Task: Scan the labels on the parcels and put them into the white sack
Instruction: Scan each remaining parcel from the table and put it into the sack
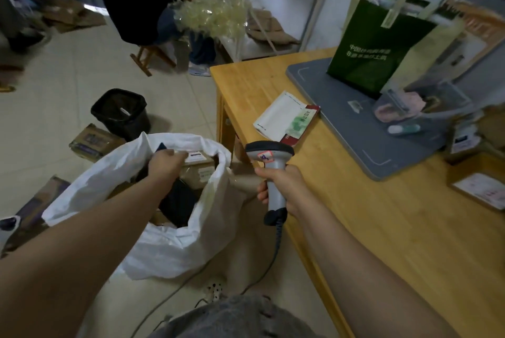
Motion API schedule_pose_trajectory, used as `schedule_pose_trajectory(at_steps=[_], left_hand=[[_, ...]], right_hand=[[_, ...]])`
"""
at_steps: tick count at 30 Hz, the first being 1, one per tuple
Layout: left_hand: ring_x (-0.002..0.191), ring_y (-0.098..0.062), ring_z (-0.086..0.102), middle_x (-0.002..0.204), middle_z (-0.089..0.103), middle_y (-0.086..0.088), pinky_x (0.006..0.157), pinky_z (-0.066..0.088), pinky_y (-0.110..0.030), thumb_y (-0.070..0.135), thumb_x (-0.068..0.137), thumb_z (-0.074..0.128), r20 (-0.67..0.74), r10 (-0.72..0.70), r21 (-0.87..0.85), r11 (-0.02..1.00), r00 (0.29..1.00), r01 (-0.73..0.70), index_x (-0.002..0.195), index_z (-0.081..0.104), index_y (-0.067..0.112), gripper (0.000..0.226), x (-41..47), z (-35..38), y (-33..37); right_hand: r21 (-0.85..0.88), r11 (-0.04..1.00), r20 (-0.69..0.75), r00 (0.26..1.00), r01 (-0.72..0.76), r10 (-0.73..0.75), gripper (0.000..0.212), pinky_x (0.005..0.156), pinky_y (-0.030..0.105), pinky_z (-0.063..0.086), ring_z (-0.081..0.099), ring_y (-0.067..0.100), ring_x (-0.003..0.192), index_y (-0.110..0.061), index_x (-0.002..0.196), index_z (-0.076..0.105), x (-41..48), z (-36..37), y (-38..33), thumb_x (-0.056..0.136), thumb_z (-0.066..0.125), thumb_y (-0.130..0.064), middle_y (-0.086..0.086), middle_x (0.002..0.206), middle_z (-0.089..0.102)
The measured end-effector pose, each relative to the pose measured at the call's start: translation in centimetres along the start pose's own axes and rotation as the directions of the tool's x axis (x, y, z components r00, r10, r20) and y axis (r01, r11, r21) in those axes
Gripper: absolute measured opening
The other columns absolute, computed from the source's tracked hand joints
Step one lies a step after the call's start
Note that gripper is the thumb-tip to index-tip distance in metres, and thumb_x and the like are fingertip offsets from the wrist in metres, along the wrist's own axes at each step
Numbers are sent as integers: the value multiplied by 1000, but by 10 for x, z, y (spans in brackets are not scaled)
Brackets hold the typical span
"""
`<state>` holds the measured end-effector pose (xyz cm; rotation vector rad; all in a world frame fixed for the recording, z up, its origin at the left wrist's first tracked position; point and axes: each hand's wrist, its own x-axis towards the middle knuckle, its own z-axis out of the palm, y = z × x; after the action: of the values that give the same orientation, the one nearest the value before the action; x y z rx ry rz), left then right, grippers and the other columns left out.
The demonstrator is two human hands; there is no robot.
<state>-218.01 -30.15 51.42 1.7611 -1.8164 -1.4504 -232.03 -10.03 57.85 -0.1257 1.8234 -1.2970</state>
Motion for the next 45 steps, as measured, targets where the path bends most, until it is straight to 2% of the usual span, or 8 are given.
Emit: schedule_pose_trajectory(at_steps=[6, 12, 19, 25, 30, 37, 42, 45], left_hand=[[120, -27, 55, 136, 56, -10, 99, 46, -39, 31, 90, 57, 237, 407, 249, 852, 882, -460, 140, 50, 13, 53, -52, 86, 62], [128, -23, 48, 142, 51, -4, 97, 41, -31, 27, 91, 60, 530, 605, 256, 554, 594, -792, 140, 48, 16, 52, -128, 190, 110], [131, -20, 44, 147, 46, -3, 100, 35, -23, 26, 94, 57, 805, 540, 74, 317, 244, -946, 142, 46, 17, 50, -243, 321, 142], [133, -23, 41, 148, 42, -10, 100, 33, -24, 34, 92, 61, 912, 403, -11, 212, 77, -977, 144, 40, 9, 61, -343, 424, 136], [127, -32, 41, 138, 42, -18, 100, 39, -35, 42, 82, 70, 917, 394, 8, 149, 67, -989, 142, 36, 9, 76, -421, 505, 134], [146, -35, -2, 158, -4, -17, 118, 11, -48, 55, 69, 77, 921, 335, 181, 77, 197, -980, 153, -6, 15, 124, -465, 590, 137], [137, -39, 25, 149, 24, -20, 113, 26, -44, 62, 68, 74, 927, 345, 146, 33, 149, -989, 153, 15, 18, 112, -454, 605, 130], [133, -37, 30, 144, 28, -18, 111, 31, -40, 62, 70, 70, 942, 294, 137, 111, 164, -984, 153, 20, 24, 104, -434, 572, 113]], right_hand=[[233, 972, -167, 985, 2, 39, 18, 44, 28, 47, 57, 22, 41, -1, 83, 59, -11, -52, 12, 84, 72, -14, 10, 50, 60], [486, 866, -432, 894, 122, 116, 19, 43, 27, 46, 56, 21, 40, 1, 78, 60, -47, -142, 30, 83, 73, -13, 11, 51, 61], [611, 690, -697, 677, 388, 237, 15, 43, 25, 47, 56, 18, 40, -1, 74, 62, -113, -269, 73, 82, 71, -11, 6, 49, 60], [652, 579, -748, 539, 489, 387, 16, 42, 25, 49, 58, 17, 39, -3, 79, 60, -166, -351, 131, 84, 70, -14, 6, 48, 61], [687, 527, -724, 537, 500, 433, 16, 42, 26, 46, 54, 21, 37, -1, 80, 56, -199, -396, 172, 85, 68, -10, 9, 47, 58], [695, 522, -708, 596, 494, 379, 12, 42, 26, 46, 54, 21, 40, -3, 85, 56, -224, -421, 207, 88, 66, -9, 9, 52, 59], [709, 513, -698, 585, 484, 413, 11, 43, 26, 45, 53, 21, 41, -4, 84, 56, -225, -431, 220, 89, 65, -9, 9, 51, 58], [735, 494, -673, 588, 465, 447, 12, 42, 26, 45, 53, 21, 40, -3, 83, 55, -223, -425, 221, 88, 65, -7, 10, 51, 57]])
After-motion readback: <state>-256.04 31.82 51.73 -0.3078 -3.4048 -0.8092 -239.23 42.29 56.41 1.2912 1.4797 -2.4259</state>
